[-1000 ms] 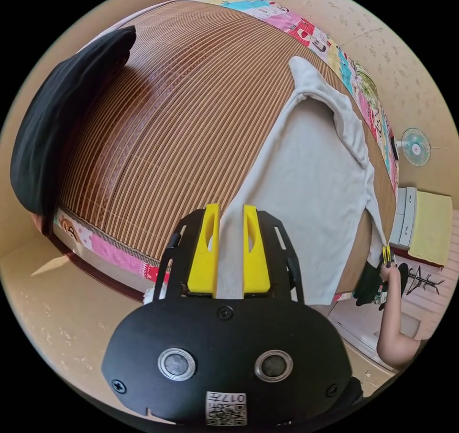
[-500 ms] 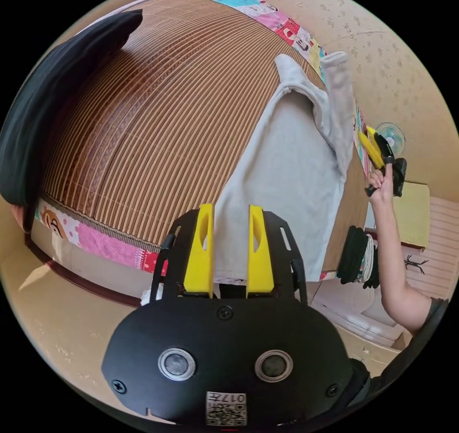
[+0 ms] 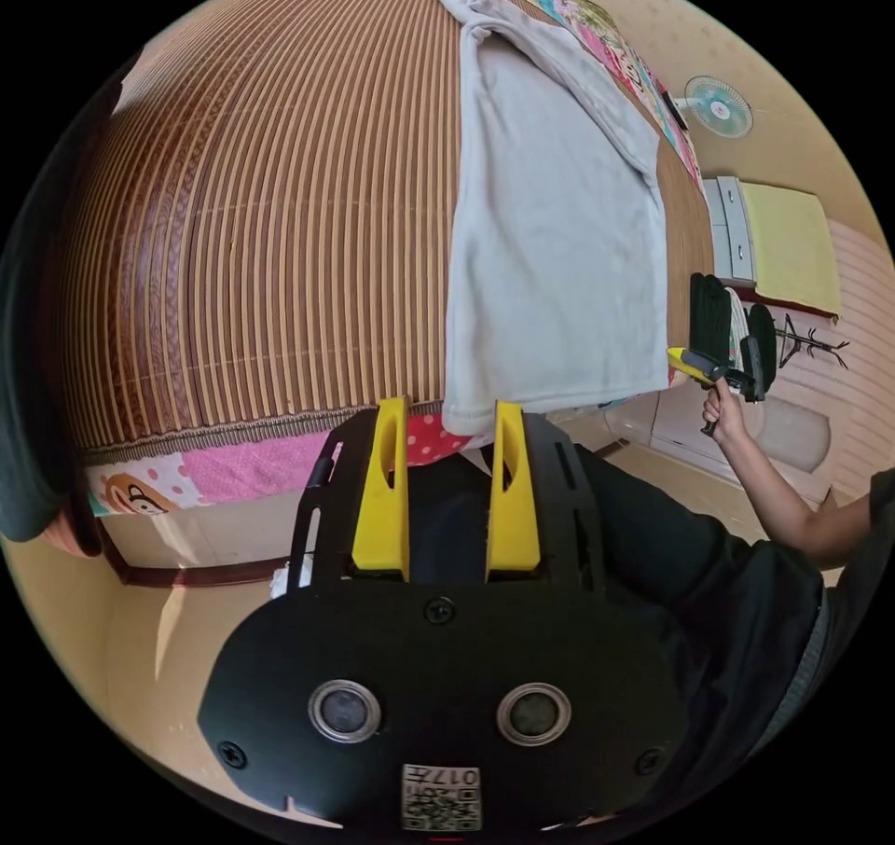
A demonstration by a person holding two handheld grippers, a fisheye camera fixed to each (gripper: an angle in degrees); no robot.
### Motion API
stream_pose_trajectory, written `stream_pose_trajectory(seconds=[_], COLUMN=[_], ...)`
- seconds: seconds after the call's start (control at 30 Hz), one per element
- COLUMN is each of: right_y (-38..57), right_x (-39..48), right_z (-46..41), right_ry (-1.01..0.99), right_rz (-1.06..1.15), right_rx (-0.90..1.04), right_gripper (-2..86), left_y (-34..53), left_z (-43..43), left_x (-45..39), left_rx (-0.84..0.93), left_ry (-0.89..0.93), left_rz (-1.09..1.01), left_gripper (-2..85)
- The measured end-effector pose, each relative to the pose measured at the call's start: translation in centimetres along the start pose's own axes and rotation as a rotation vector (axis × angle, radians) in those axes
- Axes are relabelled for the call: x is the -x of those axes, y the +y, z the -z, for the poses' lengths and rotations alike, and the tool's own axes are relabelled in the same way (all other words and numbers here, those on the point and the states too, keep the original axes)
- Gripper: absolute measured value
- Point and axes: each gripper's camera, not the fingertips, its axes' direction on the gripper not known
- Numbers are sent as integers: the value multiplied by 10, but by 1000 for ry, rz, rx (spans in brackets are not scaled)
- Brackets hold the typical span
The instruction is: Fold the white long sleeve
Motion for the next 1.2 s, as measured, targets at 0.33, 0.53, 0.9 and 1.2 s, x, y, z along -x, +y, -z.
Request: stream_pose_trajectory(seconds=[0.33,0.53,0.9,1.2], right_y=[-22,2,-37,-221], right_x=[35,-24,-65,-39], right_z=[-3,67,120,65], right_ry=[112,-306,-1302,-1213], right_rz=[57,-38,-305,-586], right_rx=[199,284,-146,-348], right_gripper=[42,31,27,30], left_y=[-26,-21,-37,-223], left_z=[39,89,230,203], left_x=[9,6,84,105], left_rx=[87,324,-240,-451], left_ry=[-104,200,1271,1100], left_rz=[102,-133,51,488], left_gripper=[59,30,29,31])
